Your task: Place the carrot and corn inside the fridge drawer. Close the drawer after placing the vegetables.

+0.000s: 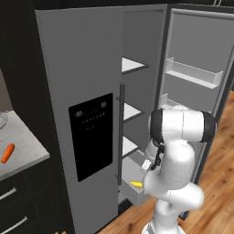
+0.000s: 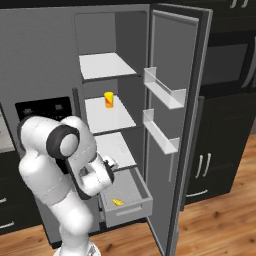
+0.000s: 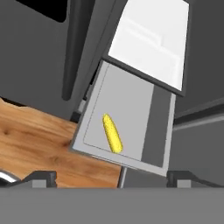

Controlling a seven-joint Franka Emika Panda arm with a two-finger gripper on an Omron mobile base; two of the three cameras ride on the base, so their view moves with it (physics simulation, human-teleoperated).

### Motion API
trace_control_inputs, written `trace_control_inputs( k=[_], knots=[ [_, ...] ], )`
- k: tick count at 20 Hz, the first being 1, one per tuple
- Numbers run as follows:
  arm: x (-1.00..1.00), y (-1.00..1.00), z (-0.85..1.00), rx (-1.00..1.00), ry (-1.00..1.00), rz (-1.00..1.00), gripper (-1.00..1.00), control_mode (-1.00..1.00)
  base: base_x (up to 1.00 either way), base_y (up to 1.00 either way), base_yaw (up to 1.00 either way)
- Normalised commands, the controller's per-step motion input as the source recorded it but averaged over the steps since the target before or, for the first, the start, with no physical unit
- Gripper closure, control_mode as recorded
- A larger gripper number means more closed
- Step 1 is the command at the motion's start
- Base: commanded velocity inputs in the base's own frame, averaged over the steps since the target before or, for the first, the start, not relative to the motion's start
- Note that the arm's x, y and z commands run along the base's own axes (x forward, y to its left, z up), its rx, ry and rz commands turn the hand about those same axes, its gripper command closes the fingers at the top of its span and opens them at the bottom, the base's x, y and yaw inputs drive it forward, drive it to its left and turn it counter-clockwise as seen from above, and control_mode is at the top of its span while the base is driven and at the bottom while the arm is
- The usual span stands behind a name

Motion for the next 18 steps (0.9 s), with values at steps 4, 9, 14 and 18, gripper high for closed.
trace_control_inputs(
  k=[4,9,14,18],
  knots=[
    [-0.38,-0.49,1.00,0.23,0.01,-0.05,-1.00,-1.00,0.00,0.00,0.00],
    [-0.12,-0.22,1.00,0.19,0.02,-0.05,-1.00,-1.00,0.00,0.00,0.00],
    [-0.07,-0.18,1.00,0.10,0.03,-0.07,-1.00,-1.00,0.00,0.00,0.00],
    [-0.36,-0.04,1.00,0.09,0.01,-0.08,-1.00,-1.00,0.00,0.00,0.00]
  ],
)
